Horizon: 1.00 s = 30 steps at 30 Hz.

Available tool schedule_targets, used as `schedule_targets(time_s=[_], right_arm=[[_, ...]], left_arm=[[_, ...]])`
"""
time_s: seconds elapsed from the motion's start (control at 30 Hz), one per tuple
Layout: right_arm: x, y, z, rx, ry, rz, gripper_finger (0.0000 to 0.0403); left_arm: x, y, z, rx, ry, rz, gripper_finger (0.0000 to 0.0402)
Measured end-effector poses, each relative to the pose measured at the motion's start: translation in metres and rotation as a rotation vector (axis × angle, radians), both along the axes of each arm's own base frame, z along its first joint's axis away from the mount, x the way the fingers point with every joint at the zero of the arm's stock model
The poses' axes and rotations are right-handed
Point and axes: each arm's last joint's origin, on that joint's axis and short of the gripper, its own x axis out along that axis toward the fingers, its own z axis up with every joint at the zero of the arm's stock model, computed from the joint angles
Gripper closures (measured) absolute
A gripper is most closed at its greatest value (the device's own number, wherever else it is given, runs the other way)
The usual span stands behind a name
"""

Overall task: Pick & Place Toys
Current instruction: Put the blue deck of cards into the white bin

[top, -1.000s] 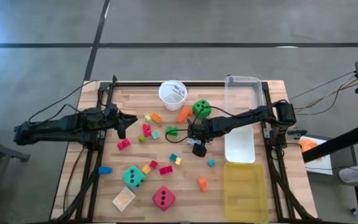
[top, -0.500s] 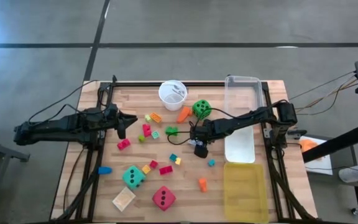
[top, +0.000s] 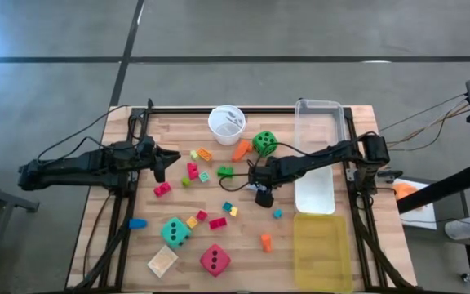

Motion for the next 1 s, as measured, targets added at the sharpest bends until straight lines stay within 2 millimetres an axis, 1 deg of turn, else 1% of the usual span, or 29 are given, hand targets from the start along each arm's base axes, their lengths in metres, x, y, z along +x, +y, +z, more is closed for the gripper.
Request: schedule_targets(time_s=[0.2,0.33,0.43,0.53,0.63,0.73,0.87,1.0], right_arm=[[-0.001,0.006,0.029,0.005,0.049,-0.007,0.0106],[-0.003,0.017,0.051,0.036,0.009,-0.087,0.0106],[-0.01,0.027,0.067,0.065,-0.01,-0.168,0.0106],[-0.023,0.037,0.082,0.076,-0.03,-0.28,0.0106],[-0.043,0.047,0.096,0.067,-0.046,-0.407,0.0106],[-0.064,0.058,0.106,0.06,-0.058,-0.524,0.0106],[-0.089,0.073,0.114,0.065,-0.079,-0.651,0.0106],[-0.112,0.082,0.111,0.052,-0.06,-0.766,0.0106]], left_arm=[[0.0,0.0,0.0,0.0,0.001,0.0,0.0301],[0.0,0.0,0.0,-0.002,0.0,0.001,0.0301],[0.0,0.0,0.0,-0.003,0.0,0.001,0.0301],[0.0,0.0,0.0,-0.003,0.0,0.0,0.0301],[0.0,0.0,0.0,-0.004,0.002,0.0,0.0301],[0.0,0.0,0.0,-0.004,0.002,0.0,0.0301],[0.0,0.0,0.0,-0.004,0.002,0.0,0.0301],[0.0,0.0,0.0,-0.004,0.002,0.0,0.0301]])
